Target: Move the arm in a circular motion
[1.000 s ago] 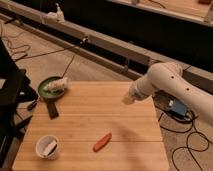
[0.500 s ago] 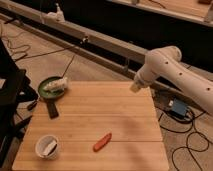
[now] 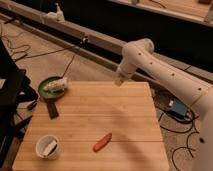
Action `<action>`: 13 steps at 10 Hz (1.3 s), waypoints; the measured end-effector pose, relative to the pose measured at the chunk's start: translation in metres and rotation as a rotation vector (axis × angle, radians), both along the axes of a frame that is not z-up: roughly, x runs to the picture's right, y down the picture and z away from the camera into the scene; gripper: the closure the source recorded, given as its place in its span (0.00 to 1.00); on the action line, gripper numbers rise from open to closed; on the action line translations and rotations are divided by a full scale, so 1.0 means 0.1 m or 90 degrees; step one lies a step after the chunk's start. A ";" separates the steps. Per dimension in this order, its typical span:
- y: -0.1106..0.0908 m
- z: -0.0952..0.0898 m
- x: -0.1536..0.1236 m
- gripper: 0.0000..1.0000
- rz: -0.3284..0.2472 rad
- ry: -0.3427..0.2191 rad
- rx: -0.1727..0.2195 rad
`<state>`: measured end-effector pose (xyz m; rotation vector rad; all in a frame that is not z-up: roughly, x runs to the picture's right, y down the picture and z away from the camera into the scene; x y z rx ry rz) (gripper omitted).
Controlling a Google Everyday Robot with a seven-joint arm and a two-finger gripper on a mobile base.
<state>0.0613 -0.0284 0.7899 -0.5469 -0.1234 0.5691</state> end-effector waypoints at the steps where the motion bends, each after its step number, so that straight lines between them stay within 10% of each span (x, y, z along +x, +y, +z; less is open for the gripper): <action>1: 0.06 -0.01 -0.35 1.00 -0.038 -0.040 -0.007; 4: 0.40 -0.17 -0.88 1.00 -0.129 -0.115 -0.027; 7: 0.84 -0.50 -0.85 1.00 -0.152 -0.132 -0.054; 13: 0.92 -0.99 0.43 1.00 -0.033 0.032 -0.023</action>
